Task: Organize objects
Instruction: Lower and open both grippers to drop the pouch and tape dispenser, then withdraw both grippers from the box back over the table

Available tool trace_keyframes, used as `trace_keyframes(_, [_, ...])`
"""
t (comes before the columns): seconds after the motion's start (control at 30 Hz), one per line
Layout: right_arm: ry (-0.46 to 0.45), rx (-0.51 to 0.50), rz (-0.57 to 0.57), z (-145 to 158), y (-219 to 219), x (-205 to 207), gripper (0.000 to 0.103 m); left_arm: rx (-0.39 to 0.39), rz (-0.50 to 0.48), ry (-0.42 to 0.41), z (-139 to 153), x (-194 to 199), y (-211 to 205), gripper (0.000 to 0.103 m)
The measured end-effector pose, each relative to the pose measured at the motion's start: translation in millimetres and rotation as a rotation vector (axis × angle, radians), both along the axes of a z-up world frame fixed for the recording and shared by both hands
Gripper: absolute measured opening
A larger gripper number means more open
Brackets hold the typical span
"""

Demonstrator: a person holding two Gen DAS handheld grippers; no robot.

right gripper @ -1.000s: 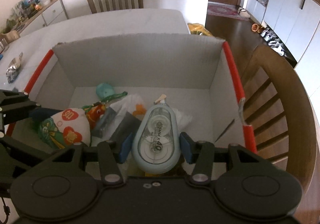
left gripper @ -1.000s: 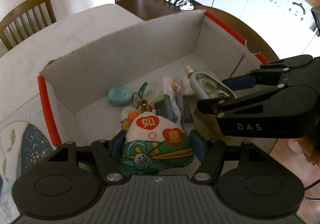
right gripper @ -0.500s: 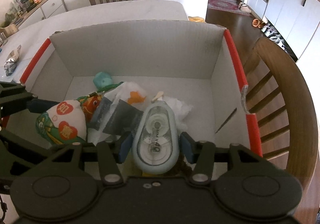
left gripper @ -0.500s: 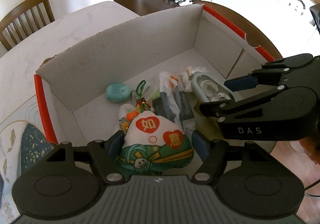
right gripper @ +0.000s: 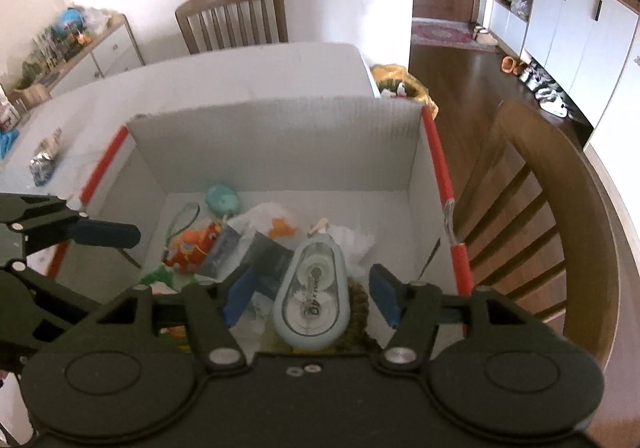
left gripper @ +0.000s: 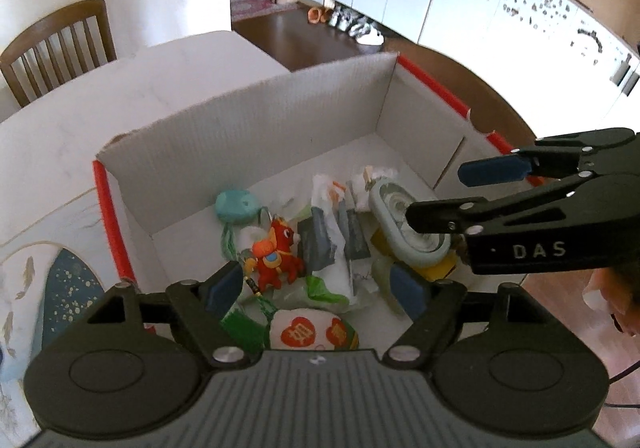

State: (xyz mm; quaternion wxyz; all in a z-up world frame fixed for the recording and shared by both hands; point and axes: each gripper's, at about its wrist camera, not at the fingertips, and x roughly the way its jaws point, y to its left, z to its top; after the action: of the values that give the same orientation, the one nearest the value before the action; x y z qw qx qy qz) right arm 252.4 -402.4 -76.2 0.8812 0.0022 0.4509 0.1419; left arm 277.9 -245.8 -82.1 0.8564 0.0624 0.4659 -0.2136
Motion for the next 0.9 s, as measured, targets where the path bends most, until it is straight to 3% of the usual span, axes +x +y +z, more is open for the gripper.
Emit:
trace_keyframes(0.43, [-0.082,0.069,-0.029,41,-1,-25,0.071,-0.070,0.030,-0.114,39,-20,29,0.088])
trace_keyframes(0.57, [-0.103,0.085,-0.051,49,5,-35,0.079,-0.087,0.029,-0.151,51,-26,46,0.098])
trace_keyframes(0.9, [-0.149,0.128,-0.112,65,40,-55,0.102,-0.131,0.045,-0.214,74,-40,104,0.103])
